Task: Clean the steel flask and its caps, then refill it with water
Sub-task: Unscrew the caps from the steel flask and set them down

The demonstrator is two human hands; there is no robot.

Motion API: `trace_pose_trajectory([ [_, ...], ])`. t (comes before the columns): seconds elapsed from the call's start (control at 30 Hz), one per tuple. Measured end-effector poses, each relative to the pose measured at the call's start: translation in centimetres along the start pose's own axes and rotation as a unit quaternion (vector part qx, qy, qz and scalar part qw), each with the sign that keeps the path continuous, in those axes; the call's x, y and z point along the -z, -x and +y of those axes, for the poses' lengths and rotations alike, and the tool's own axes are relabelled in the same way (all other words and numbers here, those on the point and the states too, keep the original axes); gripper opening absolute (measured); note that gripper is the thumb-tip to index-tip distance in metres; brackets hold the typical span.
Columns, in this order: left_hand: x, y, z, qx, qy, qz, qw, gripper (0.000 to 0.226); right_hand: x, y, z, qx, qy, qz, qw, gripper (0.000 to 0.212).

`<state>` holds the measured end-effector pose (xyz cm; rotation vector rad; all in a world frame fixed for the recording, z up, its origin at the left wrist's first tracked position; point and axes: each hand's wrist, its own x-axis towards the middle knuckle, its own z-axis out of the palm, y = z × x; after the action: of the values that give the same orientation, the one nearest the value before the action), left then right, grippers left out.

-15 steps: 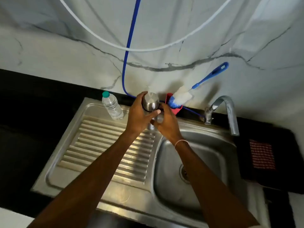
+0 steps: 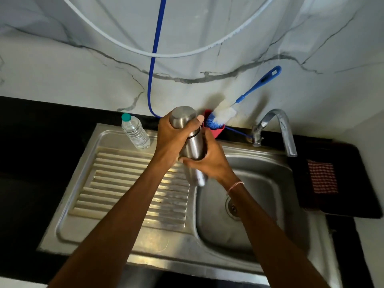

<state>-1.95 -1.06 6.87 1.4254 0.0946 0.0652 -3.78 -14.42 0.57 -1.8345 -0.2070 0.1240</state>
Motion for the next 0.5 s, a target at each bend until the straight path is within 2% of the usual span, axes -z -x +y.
trace_pose_trajectory([
  [0.1,-0.9,2.0,3.4,0.032,0.109,-0.148,0.982,0.026,1.0,3.5,-2.9,-0.037,-0.156,-0.070,0.985,0.074],
  [0.23,-2.0,3.8,6.3,0.097,0.193,-0.317,0.924,0.045,2.6,7.7,-5.8,-0.071,-0.352,-0.220,0.907,0.064],
  [0.3,-2.8,4.7,7.1,0.091,0.193,-0.328,0.920,0.038,3.0,9.1,-6.8,-0.074,-0.386,-0.231,0.890,0.058],
  [0.37,-3.8,5.9,7.5,0.078,0.173,-0.303,0.934,0.030,3.3,10.5,-7.4,-0.066,-0.379,-0.189,0.903,0.049],
  [0.5,-5.4,8.8,7.8,0.074,0.156,-0.254,0.952,0.036,4.1,13.3,-8.1,-0.054,-0.368,-0.138,0.918,0.044],
])
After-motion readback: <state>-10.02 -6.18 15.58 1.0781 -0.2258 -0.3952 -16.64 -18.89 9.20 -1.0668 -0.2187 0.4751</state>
